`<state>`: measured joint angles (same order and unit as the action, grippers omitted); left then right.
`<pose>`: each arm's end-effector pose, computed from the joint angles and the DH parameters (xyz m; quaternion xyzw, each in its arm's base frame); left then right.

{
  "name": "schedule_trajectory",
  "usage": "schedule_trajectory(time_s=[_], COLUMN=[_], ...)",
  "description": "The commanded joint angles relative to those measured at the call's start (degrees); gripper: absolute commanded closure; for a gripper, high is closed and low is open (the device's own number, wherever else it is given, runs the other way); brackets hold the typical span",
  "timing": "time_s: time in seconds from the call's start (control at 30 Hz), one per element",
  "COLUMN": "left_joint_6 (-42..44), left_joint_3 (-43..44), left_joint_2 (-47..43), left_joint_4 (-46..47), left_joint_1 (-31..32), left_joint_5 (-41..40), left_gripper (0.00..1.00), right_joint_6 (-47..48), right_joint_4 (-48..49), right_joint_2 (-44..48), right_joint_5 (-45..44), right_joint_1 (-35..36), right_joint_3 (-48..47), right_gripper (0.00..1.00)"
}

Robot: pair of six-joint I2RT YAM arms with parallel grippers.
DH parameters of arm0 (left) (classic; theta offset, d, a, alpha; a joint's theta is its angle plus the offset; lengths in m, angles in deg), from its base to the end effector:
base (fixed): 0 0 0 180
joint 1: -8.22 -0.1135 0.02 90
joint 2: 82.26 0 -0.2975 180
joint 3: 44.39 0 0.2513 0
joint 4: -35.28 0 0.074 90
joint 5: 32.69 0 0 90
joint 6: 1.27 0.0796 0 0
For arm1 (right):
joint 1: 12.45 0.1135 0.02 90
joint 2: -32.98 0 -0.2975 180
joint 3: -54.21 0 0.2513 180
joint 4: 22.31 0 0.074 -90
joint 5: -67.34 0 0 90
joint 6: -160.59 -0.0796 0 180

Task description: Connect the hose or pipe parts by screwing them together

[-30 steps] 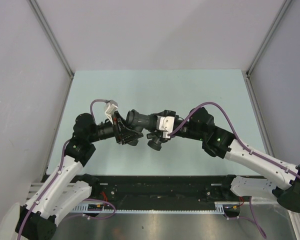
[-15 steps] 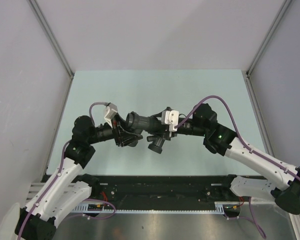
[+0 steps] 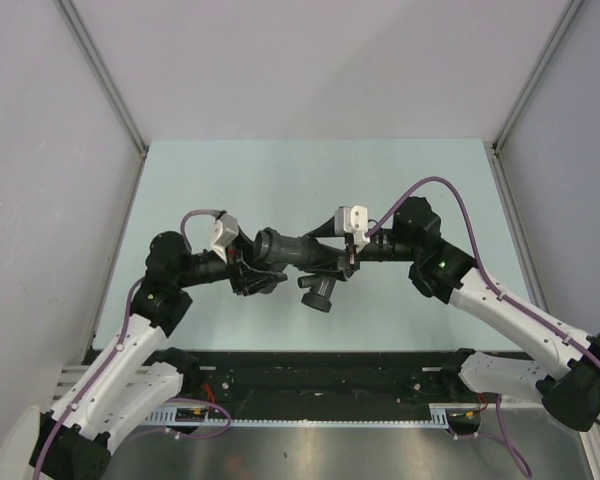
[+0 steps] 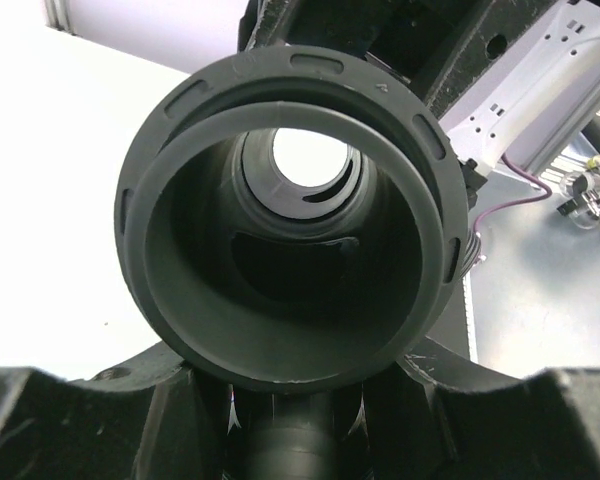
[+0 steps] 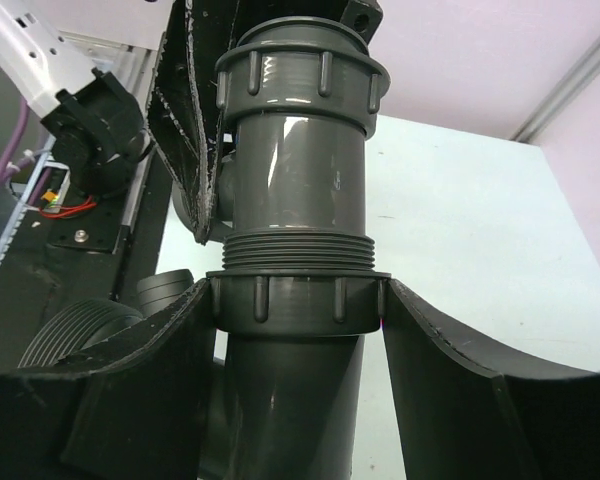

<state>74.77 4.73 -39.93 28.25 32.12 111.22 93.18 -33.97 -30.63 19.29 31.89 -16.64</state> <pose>0.1298 -0.1279 0.3430 0.3734 0.6015 -0.5079 0.4908 0.1558 0.2267 0.4014 -0.5807 0.4375 0.3776 0.5733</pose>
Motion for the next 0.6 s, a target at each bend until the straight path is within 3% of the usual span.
schedule_trajectory(time_s=[0.0, 0.33, 0.57], left_joint_6=[4.20, 12.97, 21.50], left_joint_3=[-0.24, 0.02, 0.73], left_joint_2=[1.53, 3.81, 7.77], left_joint_4=[0.60, 0.60, 0.60], left_joint_1=[2.29, 3.43, 4.22], left_joint_5=[11.04, 12.18, 17.72], left_gripper=[0.99, 1.00, 1.00], right_joint_6=[-2.64, -10.81, -18.63], right_joint_4=[8.92, 11.65, 12.88], right_joint_2=[-0.28, -1.60, -3.53], right_joint_5=[7.43, 10.69, 17.36], right_joint_1=[-0.39, -1.53, -3.20], right_joint_3=[-1.85, -1.85, -2.38], right_gripper=[1.00, 1.00, 1.00])
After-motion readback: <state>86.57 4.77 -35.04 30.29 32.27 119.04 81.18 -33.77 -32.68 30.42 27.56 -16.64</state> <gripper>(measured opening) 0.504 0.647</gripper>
